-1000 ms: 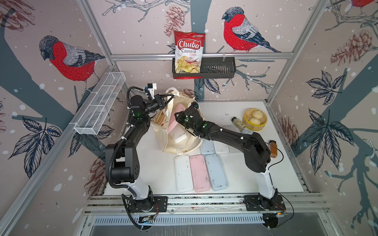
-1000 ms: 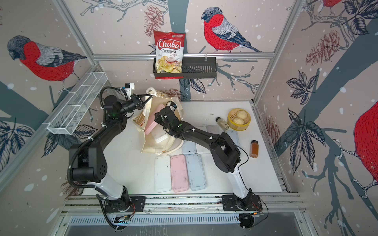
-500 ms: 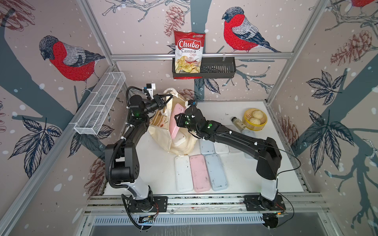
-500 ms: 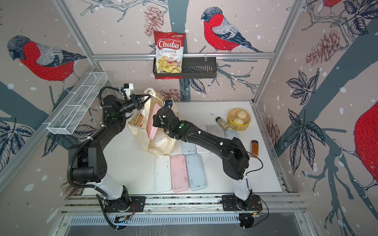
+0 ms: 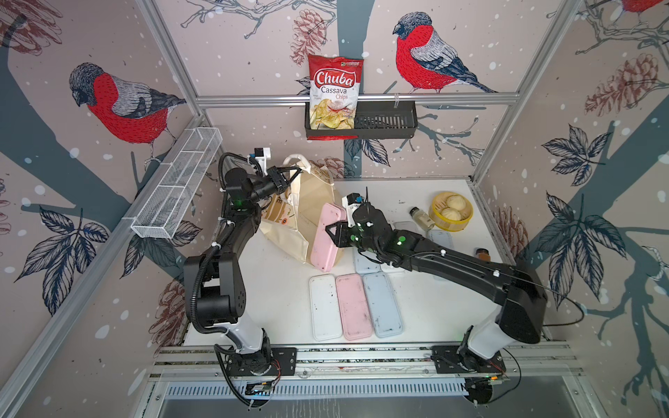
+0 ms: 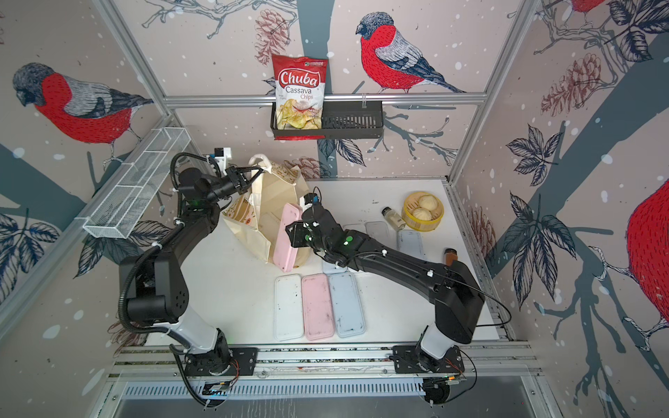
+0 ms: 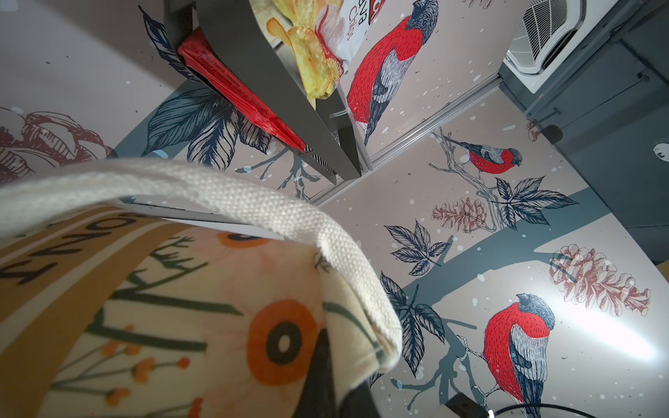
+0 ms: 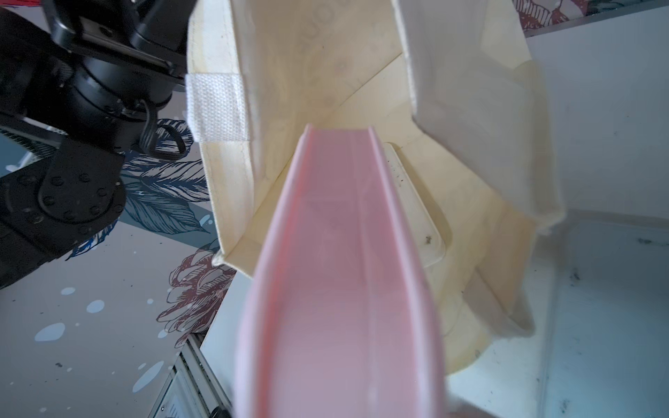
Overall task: Take out the pencil case from the canvas bag
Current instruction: Pick up the pencil case from the canvas bag, then place the pencil case at the center of the board.
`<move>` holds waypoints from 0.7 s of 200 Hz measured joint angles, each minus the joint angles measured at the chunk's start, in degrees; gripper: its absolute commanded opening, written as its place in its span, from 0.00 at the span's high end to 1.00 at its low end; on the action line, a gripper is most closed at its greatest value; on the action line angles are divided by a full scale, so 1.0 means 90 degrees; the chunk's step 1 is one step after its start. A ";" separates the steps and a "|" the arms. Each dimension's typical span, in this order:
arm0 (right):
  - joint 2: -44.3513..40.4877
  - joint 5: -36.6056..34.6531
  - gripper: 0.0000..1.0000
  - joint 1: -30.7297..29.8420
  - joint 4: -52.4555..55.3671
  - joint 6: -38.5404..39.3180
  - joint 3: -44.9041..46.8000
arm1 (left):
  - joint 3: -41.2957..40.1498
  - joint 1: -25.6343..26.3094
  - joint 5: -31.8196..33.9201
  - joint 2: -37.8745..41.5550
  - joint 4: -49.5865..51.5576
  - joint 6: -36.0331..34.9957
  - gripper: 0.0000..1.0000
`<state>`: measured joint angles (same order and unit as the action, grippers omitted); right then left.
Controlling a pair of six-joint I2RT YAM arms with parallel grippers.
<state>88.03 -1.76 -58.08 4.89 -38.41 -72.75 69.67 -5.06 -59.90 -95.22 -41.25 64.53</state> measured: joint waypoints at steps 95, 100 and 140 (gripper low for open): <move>-0.1940 -0.0367 0.68 0.0595 0.2917 0.0216 0.0753 | 0.0027 -0.0002 0.0000 -0.0019 0.0126 -0.0155 1.00; -0.2008 -0.0418 0.68 0.0639 0.3133 0.0197 0.0789 | 0.0027 -0.0002 0.0000 -0.0022 0.0141 -0.0155 1.00; -0.2123 -0.0561 0.68 0.1141 0.4520 0.0056 0.0940 | 0.0036 -0.0002 0.0002 -0.0046 0.0170 -0.0165 1.00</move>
<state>68.93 -6.81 -47.81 45.56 -37.91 -64.29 70.00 -5.08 -59.88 -95.64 -39.72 63.05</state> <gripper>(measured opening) 0.323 0.058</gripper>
